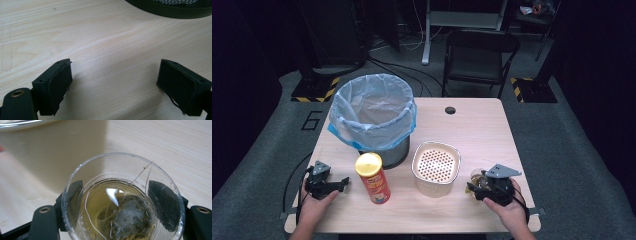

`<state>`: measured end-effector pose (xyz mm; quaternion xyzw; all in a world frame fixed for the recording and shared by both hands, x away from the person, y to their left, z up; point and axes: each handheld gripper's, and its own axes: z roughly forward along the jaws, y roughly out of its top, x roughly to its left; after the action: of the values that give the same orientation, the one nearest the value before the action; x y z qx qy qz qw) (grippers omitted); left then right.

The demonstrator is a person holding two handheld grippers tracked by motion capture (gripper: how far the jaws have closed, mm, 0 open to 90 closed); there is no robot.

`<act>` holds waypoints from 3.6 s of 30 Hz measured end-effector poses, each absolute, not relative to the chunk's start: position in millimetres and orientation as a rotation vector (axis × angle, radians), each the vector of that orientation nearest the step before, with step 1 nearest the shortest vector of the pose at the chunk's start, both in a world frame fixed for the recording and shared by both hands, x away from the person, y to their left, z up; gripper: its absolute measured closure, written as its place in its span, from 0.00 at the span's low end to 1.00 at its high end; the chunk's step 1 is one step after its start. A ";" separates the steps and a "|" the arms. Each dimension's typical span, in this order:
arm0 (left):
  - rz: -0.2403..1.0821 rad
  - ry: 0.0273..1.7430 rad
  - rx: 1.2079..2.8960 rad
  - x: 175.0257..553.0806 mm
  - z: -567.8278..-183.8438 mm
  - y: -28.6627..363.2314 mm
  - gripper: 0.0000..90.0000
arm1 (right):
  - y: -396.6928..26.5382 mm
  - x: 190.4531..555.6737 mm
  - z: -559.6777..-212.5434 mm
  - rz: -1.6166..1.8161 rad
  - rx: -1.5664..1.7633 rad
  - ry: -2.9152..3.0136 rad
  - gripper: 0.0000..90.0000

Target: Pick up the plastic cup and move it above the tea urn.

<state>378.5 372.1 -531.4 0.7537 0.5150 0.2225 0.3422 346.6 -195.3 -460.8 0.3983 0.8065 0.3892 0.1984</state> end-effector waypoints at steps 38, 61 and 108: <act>0.573 1.336 1.965 379.6 -531.2 372.0 0.13 | -239.1 415.3 -477.7 1.017 1.192 2.190 0.31; 0.574 1.336 1.966 379.6 -531.1 372.1 0.13 | -249.2 402.2 -452.0 1.066 1.182 2.096 0.15; 0.573 1.336 1.966 379.6 -531.2 372.0 0.13 | -172.0 379.3 -411.9 1.153 1.036 2.370 0.65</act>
<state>379.6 372.0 -531.2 0.7559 0.5136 0.2203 0.3412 379.3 -172.0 -411.9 0.3615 0.8268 0.4024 0.1542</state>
